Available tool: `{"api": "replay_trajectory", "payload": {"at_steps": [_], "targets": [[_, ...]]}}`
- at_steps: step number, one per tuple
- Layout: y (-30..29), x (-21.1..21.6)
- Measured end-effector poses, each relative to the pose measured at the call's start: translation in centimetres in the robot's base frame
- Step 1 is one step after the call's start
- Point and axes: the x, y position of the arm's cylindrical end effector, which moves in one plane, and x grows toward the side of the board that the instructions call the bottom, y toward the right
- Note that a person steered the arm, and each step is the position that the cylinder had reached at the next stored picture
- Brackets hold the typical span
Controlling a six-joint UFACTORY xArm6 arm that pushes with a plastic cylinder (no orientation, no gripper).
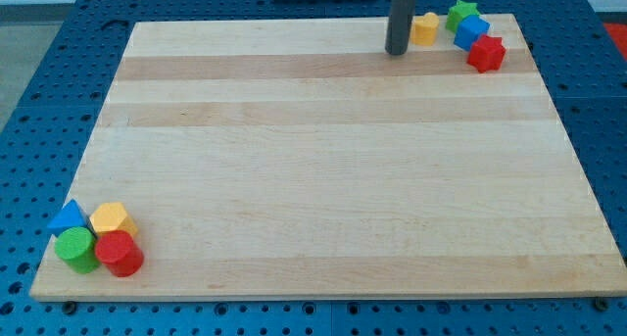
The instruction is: Slide the blue triangle down a bit
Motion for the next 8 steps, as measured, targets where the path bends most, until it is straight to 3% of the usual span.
{"api": "replay_trajectory", "payload": {"at_steps": [1,3,4,5,6,7,8], "targets": [[0.1,-1.2],[7.0,-4.3],[2.7,-2.3],[-0.7,3.5],[4.7,10.3],[5.1,20.7],[-0.9,30.3]]}}
